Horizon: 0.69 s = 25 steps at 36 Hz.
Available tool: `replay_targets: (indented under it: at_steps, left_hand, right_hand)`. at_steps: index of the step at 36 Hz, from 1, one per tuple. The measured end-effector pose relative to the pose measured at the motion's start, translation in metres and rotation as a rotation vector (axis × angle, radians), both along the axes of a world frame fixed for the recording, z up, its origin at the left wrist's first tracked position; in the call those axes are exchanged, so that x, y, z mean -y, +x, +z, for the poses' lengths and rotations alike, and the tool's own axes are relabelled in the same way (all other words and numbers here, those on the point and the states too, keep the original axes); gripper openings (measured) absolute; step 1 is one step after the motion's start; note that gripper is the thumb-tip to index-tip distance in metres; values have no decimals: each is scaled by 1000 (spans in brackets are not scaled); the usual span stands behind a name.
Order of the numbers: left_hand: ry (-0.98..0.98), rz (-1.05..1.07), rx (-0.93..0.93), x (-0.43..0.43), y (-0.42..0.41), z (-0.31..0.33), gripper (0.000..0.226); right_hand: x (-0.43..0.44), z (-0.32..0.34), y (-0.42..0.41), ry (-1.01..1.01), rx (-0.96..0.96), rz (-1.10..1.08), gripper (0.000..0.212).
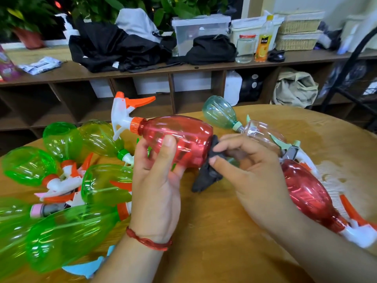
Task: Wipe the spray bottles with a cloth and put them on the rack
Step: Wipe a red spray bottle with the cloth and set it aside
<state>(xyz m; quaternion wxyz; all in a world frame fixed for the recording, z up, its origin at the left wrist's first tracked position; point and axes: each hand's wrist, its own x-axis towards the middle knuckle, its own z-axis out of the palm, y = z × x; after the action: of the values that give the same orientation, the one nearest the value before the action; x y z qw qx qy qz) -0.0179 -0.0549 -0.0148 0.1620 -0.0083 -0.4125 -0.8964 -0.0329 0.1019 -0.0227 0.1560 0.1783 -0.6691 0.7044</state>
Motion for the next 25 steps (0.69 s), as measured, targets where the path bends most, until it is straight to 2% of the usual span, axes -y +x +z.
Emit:
replay_targets:
  at_steps: [5,9,12,16,20,25]
  left_hand:
    - [-61,-33,-27,-1,0,-2,52]
    - [-101,-84,-66,-4,3,-2,47]
    - [-100,-84,-82,-1,2,-1,48]
    - [-109,-33,-39,5,-3,-4,50]
    - [-182,-11,15,8,-7,-8,50]
    - [-412,-53,46,8,-8,-13,63]
  right_hand:
    - [-7,11,-1,-103,-76,-31,25]
    - [-11,14,-7,-249,93,3,30]
    - [-5,10,-6,-231,214,38,34]
    - [-1,11,0,-232,262,136,31]
    - [-8,20,2,-240,189,168,25]
    - [-25,24,-8,-189,-15,15,37]
